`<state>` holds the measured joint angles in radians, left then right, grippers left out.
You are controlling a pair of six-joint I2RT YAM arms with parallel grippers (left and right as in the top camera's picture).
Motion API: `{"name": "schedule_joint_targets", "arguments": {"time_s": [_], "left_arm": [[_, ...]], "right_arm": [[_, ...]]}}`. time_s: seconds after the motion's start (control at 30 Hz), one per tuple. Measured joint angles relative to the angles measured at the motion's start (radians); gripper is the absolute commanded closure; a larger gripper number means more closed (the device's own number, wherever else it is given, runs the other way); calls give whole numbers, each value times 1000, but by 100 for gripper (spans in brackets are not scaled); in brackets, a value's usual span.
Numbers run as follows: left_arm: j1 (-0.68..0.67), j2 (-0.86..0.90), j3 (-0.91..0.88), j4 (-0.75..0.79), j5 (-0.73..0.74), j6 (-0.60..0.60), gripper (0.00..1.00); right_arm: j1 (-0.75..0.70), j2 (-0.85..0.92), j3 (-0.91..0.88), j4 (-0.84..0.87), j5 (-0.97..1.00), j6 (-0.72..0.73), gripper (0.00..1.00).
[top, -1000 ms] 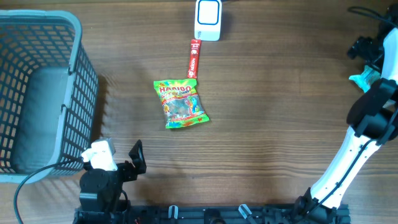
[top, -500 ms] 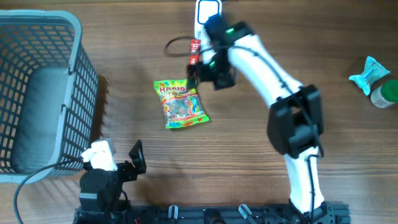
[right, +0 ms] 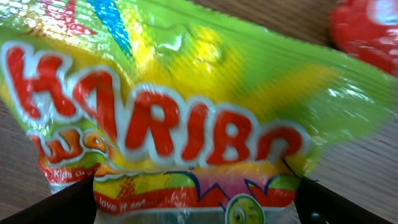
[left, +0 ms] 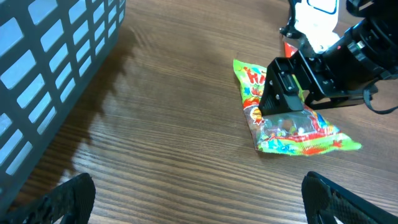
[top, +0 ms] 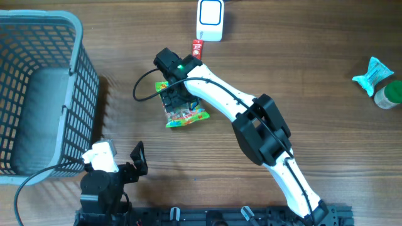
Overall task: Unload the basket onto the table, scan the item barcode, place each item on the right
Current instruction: 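Grasp the Haribo bag with the right gripper, then hold the Haribo bag up to the scanner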
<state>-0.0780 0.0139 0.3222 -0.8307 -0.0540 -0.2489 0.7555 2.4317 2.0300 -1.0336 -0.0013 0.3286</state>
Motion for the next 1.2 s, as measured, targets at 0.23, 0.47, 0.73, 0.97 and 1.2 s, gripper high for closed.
{"name": "schedule_joint_targets", "arguments": {"time_s": [0.23, 0.47, 0.73, 0.97, 1.2], "left_arm": [[0, 0, 0, 0, 0, 0, 0], [0, 0, 0, 0, 0, 0, 0], [0, 0, 0, 0, 0, 0, 0], [0, 0, 0, 0, 0, 0, 0], [0, 0, 0, 0, 0, 0, 0]], "right_arm": [[-11, 22, 47, -82, -140, -8, 96], [-235, 37, 79, -506, -715, 4, 96], [-430, 37, 80, -571, -1197, 133, 96], [-441, 34, 80, -537, -1287, -24, 96], [-438, -200, 84, 362, -641, 303, 95]]}}
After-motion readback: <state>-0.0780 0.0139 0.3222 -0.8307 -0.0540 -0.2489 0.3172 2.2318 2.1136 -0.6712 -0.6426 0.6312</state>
